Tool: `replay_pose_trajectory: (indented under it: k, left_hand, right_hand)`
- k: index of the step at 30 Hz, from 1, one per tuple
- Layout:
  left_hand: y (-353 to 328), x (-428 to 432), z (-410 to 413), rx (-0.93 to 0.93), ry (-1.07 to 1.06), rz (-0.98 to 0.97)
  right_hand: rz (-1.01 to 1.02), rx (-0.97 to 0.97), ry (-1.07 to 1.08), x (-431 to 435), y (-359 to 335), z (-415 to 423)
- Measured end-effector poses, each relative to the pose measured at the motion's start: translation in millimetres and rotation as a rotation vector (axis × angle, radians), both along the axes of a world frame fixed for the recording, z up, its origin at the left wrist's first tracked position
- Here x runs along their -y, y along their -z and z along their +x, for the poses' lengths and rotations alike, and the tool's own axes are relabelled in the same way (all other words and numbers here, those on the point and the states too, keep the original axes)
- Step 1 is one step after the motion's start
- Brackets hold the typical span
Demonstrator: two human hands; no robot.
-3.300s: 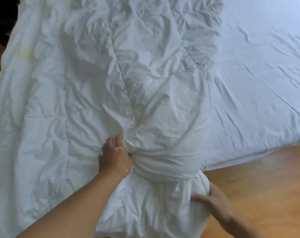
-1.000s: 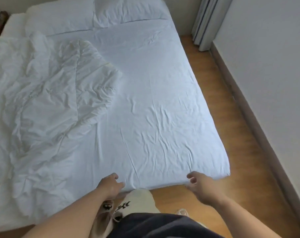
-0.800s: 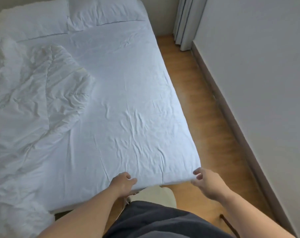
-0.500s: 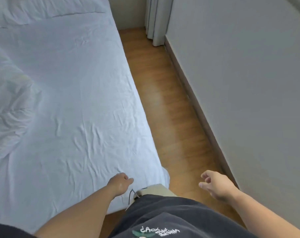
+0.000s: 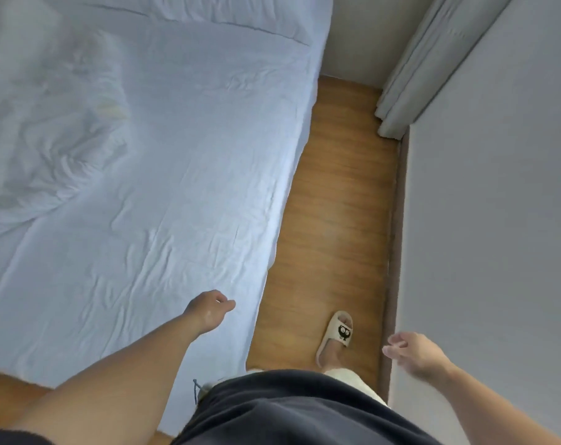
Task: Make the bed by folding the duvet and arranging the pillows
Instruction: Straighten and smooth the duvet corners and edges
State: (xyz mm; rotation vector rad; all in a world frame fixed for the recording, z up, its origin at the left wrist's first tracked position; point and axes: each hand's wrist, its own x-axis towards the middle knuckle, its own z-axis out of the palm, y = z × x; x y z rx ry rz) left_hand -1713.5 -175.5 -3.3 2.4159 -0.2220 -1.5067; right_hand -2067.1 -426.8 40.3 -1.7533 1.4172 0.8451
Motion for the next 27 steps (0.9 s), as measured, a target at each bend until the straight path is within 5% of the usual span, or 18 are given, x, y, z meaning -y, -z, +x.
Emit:
replay_pose_trajectory:
  k: [12, 21, 27]
  left_hand:
    - [-15.8, 90.5, -15.5, -0.009, -0.464, 0.053]
    - [5.2, 161.5, 112.4, -0.032, -0.534, 0.081]
    - [-18.4, 199.8, 220.9, 0.026, -0.827, -0.087]
  right_hand:
    - [0.001, 0.088, -0.407, 261.8, 6.9, 194.0]
    - [-0.005, 0.135, -0.632, 330.7, -8.3, 431.4]
    - [0.022, 0.160, -0.788, 350.7, -20.2, 586.3]
